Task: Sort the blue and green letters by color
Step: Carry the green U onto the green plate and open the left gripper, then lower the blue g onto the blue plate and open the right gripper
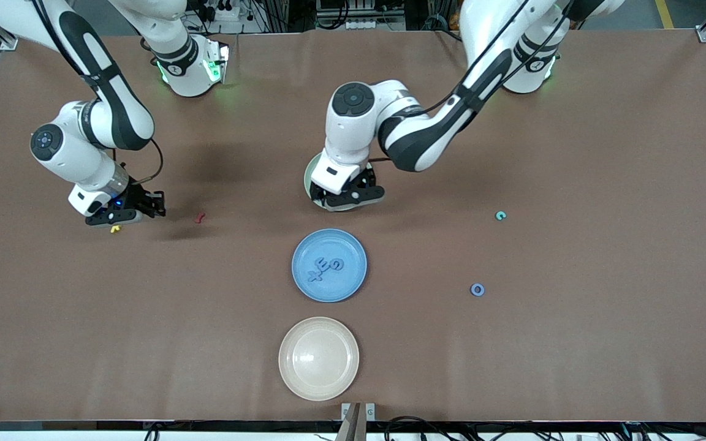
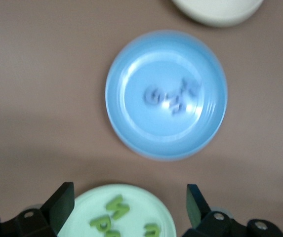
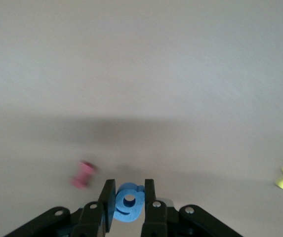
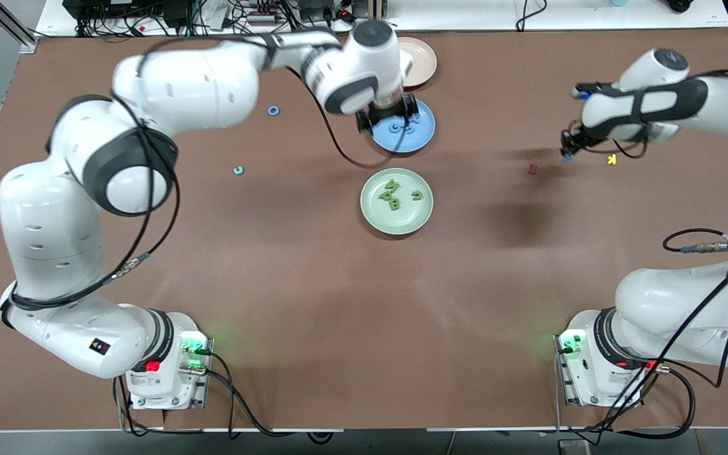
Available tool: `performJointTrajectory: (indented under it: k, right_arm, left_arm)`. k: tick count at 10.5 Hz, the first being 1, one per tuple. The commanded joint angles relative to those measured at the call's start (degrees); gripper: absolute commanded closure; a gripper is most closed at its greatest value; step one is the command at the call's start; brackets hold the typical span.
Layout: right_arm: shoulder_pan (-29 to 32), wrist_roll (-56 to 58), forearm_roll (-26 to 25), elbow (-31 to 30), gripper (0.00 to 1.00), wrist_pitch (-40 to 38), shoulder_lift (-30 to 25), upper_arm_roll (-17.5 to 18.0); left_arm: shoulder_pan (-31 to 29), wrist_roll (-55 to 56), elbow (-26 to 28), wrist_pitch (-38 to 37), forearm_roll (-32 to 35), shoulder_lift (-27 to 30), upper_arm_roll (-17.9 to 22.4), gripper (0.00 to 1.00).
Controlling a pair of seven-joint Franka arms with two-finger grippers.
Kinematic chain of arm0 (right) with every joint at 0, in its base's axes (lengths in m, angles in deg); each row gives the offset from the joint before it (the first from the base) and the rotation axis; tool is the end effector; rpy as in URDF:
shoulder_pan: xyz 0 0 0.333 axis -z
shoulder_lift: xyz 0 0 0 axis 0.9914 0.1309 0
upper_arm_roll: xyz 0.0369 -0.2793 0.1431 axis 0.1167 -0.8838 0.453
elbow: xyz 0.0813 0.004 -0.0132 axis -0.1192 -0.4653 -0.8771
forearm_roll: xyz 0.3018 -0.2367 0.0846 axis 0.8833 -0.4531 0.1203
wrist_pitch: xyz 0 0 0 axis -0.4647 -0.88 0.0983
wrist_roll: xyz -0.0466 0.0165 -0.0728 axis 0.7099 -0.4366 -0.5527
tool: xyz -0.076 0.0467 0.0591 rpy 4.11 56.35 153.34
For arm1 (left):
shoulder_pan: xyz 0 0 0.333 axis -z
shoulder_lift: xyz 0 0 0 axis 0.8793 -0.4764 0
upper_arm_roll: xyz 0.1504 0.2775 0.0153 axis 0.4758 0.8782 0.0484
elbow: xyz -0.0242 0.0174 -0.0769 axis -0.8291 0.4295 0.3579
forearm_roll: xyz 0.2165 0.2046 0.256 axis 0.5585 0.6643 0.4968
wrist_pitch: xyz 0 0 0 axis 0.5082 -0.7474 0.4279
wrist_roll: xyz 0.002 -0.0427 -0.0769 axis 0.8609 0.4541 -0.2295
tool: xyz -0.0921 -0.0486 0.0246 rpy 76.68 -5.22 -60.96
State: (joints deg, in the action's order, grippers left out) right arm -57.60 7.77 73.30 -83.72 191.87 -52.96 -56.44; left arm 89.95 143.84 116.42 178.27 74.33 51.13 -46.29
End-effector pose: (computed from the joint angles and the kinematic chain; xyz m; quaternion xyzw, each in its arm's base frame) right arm 0.4921 -0.0129 0.2406 -0.9972 -0.0432 -0.0237 0.0563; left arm 0.4771 -0.5402 0.3349 0.9872 0.1273 0.0611 0.0745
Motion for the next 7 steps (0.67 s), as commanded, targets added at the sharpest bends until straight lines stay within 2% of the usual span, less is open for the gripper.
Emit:
performJointTrajectory:
  k: [1,2,5,6,7]
  right_arm:
    - [-8.2,-10.4,5.7,9.3,0.95,-6.1,0.2,-0.1]
    - [-11.8,-16.3,5.7,13.7,0.95,-7.7,2.1,-0.5]
    - [-20.9,-28.0,5.6,25.3,0.95,-8.9,9.3,-1.5]
    - [-24.5,-31.3,5.4,30.2,0.95,-8.9,12.9,-2.5]
    - [-28.6,-33.8,5.2,34.5,0.95,-8.6,16.1,-4.7]
  left_arm:
    - [-7.2,-6.3,-0.1,-1.2,2.9,6.6,0.1,0.00]
    - [-10.2,-12.8,-0.1,-2.9,2.0,8.7,-0.1,0.00]
    - [-17.7,-22.1,0.0,-7.9,1.2,12.4,-0.6,0.00]
    - [-21.2,-26.3,-0.2,-8.2,-0.7,13.7,-0.9,0.00]
    - [-24.0,-29.8,-0.2,-8.7,-6.1,14.7,-1.1,0.00]
